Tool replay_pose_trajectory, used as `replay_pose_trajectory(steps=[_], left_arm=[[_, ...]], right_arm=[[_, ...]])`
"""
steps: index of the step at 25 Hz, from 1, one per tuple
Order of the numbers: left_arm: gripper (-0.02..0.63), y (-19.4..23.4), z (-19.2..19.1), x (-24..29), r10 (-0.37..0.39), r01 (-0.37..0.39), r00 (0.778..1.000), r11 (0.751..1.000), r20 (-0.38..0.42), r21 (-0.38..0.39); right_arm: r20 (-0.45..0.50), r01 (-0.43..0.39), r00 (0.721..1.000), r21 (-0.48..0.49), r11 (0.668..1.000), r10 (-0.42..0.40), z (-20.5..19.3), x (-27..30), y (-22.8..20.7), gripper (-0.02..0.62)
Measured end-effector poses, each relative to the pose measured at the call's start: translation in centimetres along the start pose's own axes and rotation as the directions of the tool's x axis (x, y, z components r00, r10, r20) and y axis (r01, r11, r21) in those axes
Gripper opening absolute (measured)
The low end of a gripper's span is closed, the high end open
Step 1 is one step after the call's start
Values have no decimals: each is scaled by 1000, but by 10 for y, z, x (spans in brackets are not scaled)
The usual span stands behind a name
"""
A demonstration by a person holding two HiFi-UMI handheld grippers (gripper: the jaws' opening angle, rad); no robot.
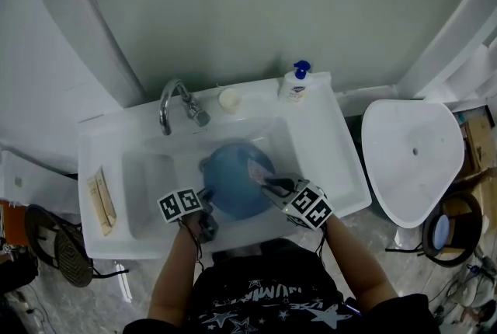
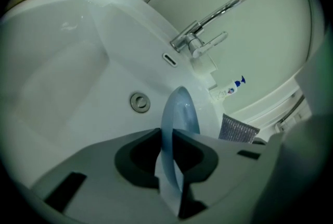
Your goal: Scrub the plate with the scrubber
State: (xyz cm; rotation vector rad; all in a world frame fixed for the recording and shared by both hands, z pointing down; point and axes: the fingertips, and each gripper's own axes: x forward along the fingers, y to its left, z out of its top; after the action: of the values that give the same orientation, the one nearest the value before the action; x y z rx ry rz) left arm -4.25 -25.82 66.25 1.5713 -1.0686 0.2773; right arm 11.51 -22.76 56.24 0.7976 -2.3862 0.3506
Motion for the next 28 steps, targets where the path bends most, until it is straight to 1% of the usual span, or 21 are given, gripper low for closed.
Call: replay_pose_trajectory(steps=[5, 9, 13, 15, 18, 21, 26, 28], left_arm=[[48, 3, -1, 19, 28, -28, 999, 1000, -30, -1], [48, 3, -2, 29, 35, -35, 999, 999, -36, -20], [48, 10, -8, 37, 71, -73, 996, 997, -56, -29], [48, 13, -11, 40, 93, -93, 993, 996, -73, -4], [48, 14, -16, 46, 119, -114, 987, 992, -106, 57], [48, 14, -17, 50, 140, -128, 983, 986, -115, 106], [48, 16, -18, 54, 174, -155, 977, 976, -120, 153], [62, 17, -21, 56, 170, -146, 976, 975, -138, 169]], right_arm=[[15, -25, 1000, 49, 999, 24, -10, 2, -11, 74], [13, -33, 999, 57, 998, 32, -15, 4, -22, 74], [23, -46, 999, 59, 997, 45, -14, 5, -32, 74], [28, -54, 998, 60, 997, 52, -14, 5, -35, 74], [26, -69, 997, 59, 996, 67, -16, 7, -38, 74], [18, -85, 996, 52, 995, 84, -19, 8, -39, 74], [4, -97, 995, 38, 995, 97, -25, 5, -41, 74], [4, -97, 995, 42, 994, 97, -27, 3, -42, 74]])
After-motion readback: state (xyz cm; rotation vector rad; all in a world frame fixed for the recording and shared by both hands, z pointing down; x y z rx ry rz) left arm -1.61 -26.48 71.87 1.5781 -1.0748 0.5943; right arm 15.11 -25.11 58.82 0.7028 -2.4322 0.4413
